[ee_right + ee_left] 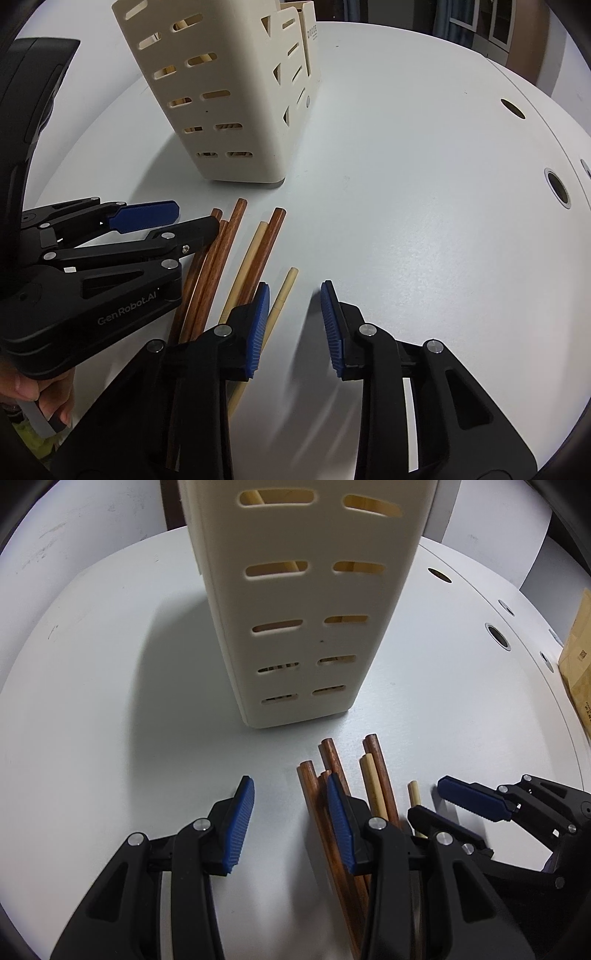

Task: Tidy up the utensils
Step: 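Close the left tool on a brown chopstick while the right tool grips a light one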

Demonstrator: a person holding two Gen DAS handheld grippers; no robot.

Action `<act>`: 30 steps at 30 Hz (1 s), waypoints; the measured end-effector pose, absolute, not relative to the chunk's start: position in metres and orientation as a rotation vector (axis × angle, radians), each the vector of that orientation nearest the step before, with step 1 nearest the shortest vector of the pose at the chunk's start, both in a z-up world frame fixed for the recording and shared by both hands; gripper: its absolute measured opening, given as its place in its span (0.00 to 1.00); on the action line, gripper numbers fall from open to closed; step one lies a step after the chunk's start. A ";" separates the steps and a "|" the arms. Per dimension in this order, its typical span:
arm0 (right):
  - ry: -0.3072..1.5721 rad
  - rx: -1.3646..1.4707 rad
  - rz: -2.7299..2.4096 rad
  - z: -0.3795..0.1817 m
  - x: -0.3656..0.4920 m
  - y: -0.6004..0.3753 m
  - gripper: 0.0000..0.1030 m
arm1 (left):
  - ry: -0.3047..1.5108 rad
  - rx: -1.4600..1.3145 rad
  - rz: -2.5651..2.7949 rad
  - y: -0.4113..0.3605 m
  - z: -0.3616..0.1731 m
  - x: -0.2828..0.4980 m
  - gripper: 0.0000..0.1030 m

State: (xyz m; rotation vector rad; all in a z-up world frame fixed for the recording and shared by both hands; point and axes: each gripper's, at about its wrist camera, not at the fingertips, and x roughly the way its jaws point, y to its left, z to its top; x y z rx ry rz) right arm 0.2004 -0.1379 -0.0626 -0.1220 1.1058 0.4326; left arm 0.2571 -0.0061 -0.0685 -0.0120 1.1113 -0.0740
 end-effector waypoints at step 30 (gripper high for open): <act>1.092 -0.072 0.457 -0.064 0.210 -0.150 0.04 | 1.104 0.052 -0.083 -0.017 -0.074 0.264 0.07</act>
